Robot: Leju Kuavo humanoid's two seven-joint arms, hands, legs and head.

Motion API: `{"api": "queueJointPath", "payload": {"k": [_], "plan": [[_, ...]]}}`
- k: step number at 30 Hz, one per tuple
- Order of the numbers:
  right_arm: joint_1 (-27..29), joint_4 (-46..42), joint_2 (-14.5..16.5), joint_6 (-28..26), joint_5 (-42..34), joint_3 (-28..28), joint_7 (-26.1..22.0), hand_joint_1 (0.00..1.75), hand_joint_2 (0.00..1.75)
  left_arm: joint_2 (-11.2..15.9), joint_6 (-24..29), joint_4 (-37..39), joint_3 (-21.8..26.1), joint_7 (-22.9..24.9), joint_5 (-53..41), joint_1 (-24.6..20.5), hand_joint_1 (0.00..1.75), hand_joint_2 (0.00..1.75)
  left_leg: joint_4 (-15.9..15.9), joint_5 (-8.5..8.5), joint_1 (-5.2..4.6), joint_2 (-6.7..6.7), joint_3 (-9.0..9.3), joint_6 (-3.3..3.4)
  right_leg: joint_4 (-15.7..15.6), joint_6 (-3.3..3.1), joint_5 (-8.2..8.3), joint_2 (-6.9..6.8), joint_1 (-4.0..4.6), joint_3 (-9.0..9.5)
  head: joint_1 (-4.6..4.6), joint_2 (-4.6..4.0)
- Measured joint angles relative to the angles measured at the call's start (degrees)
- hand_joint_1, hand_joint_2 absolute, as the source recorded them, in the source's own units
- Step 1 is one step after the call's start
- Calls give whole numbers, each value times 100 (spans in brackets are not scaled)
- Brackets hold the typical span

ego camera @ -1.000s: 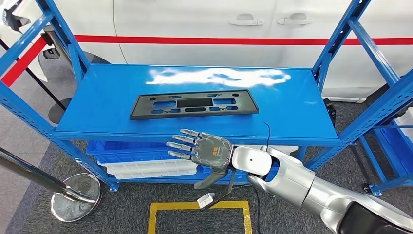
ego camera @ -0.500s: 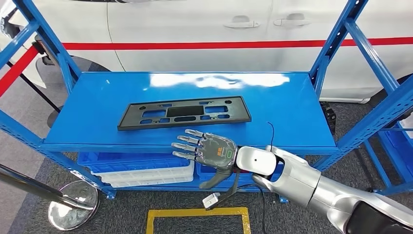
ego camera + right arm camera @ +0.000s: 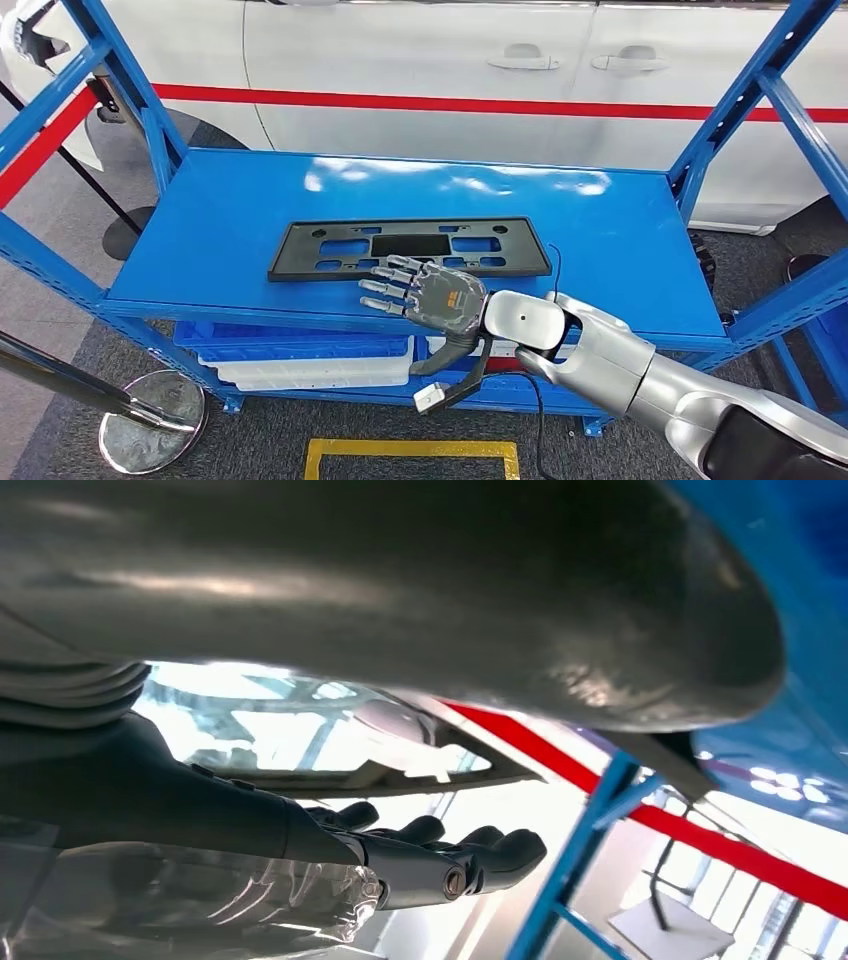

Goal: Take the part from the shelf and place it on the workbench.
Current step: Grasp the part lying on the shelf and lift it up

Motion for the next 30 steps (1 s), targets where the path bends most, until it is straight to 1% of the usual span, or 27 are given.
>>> {"api": "queueJointPath", "payload": {"k": [1,2,3,4,6,7,8,9,11,12,13,14,15,16,17,18,19,20,21,23,24,25,26,27,28,29,30], "plan": [[-37,103,6,3,-37,-26,16,0,0,-9,-8,0,-1,3,-15,2,0,0,8,-41,-10,-10,39,-20,-340,-24,206,-36,16,133,0,0],[-84,225,16,13,-73,-56,36,0,0,-18,-19,0,-2,4,-34,-3,0,0,19,-78,-20,-17,61,-44,-653,-51,318,-68,35,263,0,0],[-130,366,28,15,-109,-91,56,0,0,-26,-30,0,-5,7,-52,-10,0,0,22,-101,-28,-18,56,-71,-841,-77,332,-98,54,347,0,0],[-171,526,38,-1,-142,-130,72,0,0,-30,-47,0,-8,9,-72,-18,0,0,17,-116,-34,-17,44,-99,-912,-100,272,-109,73,390,1,0],[-227,862,45,-87,-190,-203,64,0,0,-36,-73,-1,-13,19,-101,-37,0,0,13,-142,-29,-10,44,-159,-999,-144,225,-108,62,430,1,0],[-246,1029,37,-153,-207,-239,45,0,0,-38,-80,-1,-14,23,-113,-49,0,0,74,-185,-29,20,36,-194,-1026,-172,217,-124,52,454,1,0],[-267,1189,21,-212,-223,-268,26,0,0,-41,-83,-2,-15,26,-120,-66,0,0,240,-277,-31,62,-31,-230,-1051,-204,206,-156,39,484,1,0],[-283,1341,1,-261,-239,-290,11,0,0,-44,-84,-2,-15,26,-126,-84,0,0,532,-417,-30,114,-176,-262,-1068,-234,191,-193,36,514,1,0],[-304,1646,-41,-314,-266,-327,-1,0,0,-50,-87,-2,-16,26,-145,-103,0,0,1309,-727,-31,194,-641,-309,-1069,-268,144,-252,49,564,1,0],[-305,1785,-49,-317,-275,-348,6,0,0,-53,-93,-2,-17,27,-156,-100,0,0,1589,-783,-30,210,-842,-322,-1068,-270,120,-269,56,590,1,0],[-304,1906,-53,-320,-285,-374,16,0,0,-55,-101,-2,-17,30,-172,-93,0,0,1676,-724,-30,216,-957,-328,-1066,-263,95,-281,59,620,0,0],[-305,2010,-53,-325,-297,-403,26,0,0,-57,-112,-2,-19,39,-192,-88,0,0,1529,-546,-30,217,-956,-325,-1065,-253,68,-286,60,654,0,0],[-310,2102,-53,-333,-310,-436,38,0,0,-58,-135,-2,-20,53,-215,-88,0,0,1182,-286,-29,210,-851,-313,-1065,-239,37,-290,60,694,0,0],[-318,2185,-53,-342,-328,-471,50,0,44,-58,-172,-2,-22,69,-241,-90,0,0,747,-22,-31,170,-705,-291,-1063,-220,3,-291,61,733,1,0],[-329,2269,-53,-352,-347,-505,64,0,87,-60,-220,-2,-25,82,-261,-95,0,0,382,179,-40,136,-567,-255,-1056,-192,-30,-281,75,766,1,0],[-339,2346,-53,-360,-363,-535,76,0,131,-61,-274,-2,-26,87,-273,-100,0,0,142,293,-56,104,-482,-217,-1053,-160,-59,-279,87,789,1,0],[-348,2420,-53,-365,-377,-563,86,0,175,-63,-318,-2,-27,87,-279,-105,0,0,45,320,-76,79,-456,-173,-1054,-126,-81,-279,96,802,1,0],[-356,2493,-52,-367,-384,-590,93,0,175,-65,-347,-2,-28,84,-279,-108,0,0,43,308,-96,85,-449,-130,-1064,-90,-94,-280,102,815,1,0],[-359,2565,-46,-369,-383,-621,97,0,175,-70,-361,-3,-28,79,-278,-110,0,0,28,307,-81,83,-435,-89,-1076,-62,-113,-286,89,820,1,0],[-373,2748,1,-381,-351,-680,111,0,175,-84,-360,-4,-27,60,-273,-121,0,0,-23,315,-41,63,-374,-19,-938,-19,-221,-199,58,772,2,0],[-380,2853,41,-392,-306,-698,127,0,175,-94,-351,-4,-27,45,-272,-131,0,0,-44,318,-18,53,-345,10,-696,-3,-347,-122,38,663,2,0],[-385,2966,87,-400,-237,-705,157,0,175,-100,-338,-4,-26,30,-272,-139,0,0,-50,310,-21,46,-330,27,-337,12,-501,-48,24,493,2,0],[-387,3081,137,-406,-154,-707,196,0,175,-105,-327,-4,-26,19,-272,-143,0,0,-47,296,-21,45,-318,42,80,27,-651,2,10,276,2,0],[-386,3190,190,-416,-77,-708,236,0,175,-109,-318,-4,-26,12,-273,-141,0,0,-43,279,-21,41,-304,47,421,41,-727,24,3,79,2,0],[-390,3286,247,-425,-14,-708,272,0,175,-110,-313,-4,-26,10,-273,-132,0,0,-36,257,-22,37,-281,45,586,50,-693,29,-2,-44,2,0],[-401,3365,309,-436,32,-708,301,0,175,-110,-311,-4,-26,10,-274,-124,0,0,-25,229,-21,34,-250,35,520,51,-538,26,-7,-58,2,0],[-422,3435,379,-449,78,-709,337,0,175,-111,-310,-4,-26,10,-275,-117,0,0,-11,196,-21,34,-211,20,235,43,-293,12,-11,35,2,0]]}}
